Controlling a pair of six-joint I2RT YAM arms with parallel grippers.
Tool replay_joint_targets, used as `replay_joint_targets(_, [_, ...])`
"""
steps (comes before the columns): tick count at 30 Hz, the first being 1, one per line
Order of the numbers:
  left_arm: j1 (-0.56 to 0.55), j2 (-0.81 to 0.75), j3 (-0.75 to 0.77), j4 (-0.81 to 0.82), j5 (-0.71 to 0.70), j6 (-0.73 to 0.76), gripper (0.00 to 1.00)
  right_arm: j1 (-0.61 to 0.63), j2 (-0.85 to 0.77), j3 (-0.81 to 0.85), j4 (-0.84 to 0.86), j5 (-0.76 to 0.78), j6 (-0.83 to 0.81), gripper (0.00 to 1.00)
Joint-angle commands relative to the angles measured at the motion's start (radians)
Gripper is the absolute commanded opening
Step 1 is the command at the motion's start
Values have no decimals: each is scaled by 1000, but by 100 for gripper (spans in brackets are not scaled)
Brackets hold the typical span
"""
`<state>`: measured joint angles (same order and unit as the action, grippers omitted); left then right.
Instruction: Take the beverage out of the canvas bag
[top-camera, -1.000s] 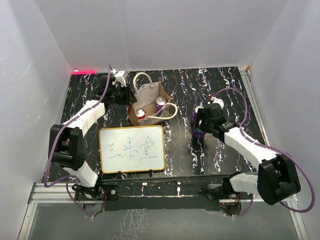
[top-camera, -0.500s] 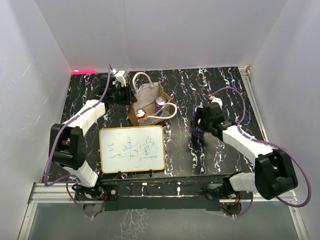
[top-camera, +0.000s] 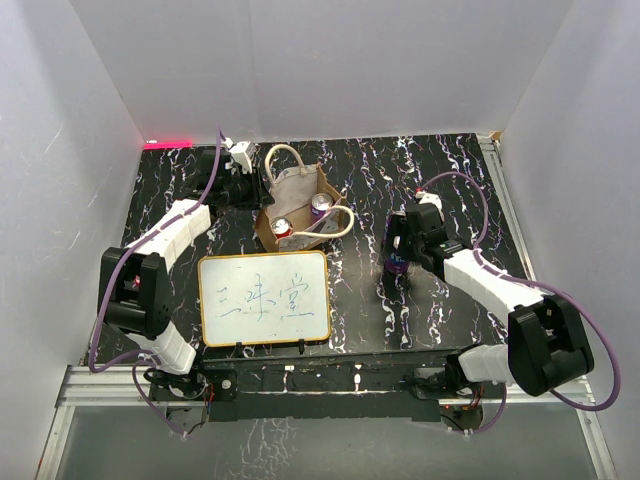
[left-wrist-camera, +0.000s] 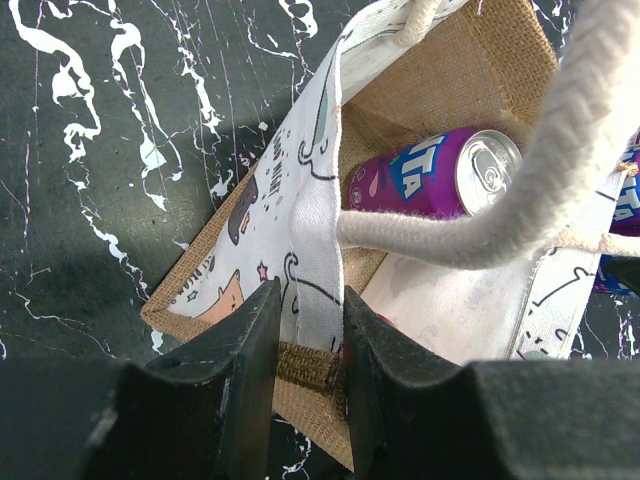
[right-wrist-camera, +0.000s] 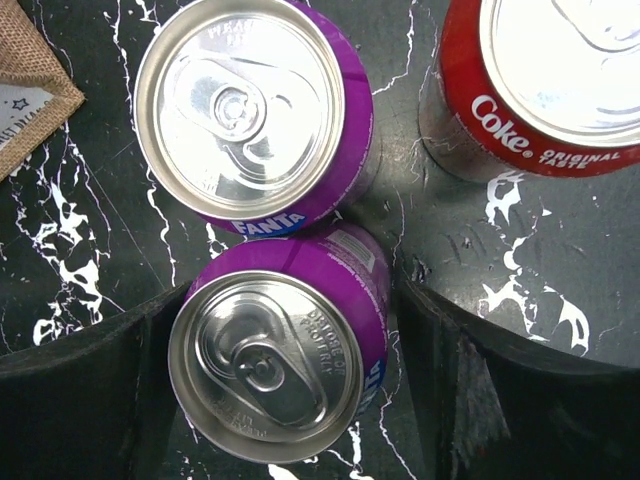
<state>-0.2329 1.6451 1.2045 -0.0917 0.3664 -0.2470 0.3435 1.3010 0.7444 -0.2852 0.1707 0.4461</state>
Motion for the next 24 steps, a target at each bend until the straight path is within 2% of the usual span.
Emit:
replay_joint_targets(1, [-5,-18,27,-26,14,-2,27,-9,-58,63,42,7,-45,91])
replay_joint_targets(2, [-5,-19,27,-25,15,-2,27,-8,-71,62,35,12,-53,97])
replay_joint_targets(3, [-6,-21,27,-25,16,-3,27,-8,-83,62,28,18,-61,99])
replay_joint_targets(13, [-6,-29,25,-20,23,-6,27,-9,-233,82,-40,38,-127,100])
replay_joint_targets(19, [-7,-37,15,-14,26,-8,27,-8,-252,164,-44,-87,-149,100])
replay_joint_targets(24, [-7,-47,9,-5,26,-9,27,-4,-182,286,-45,-259,-165,99])
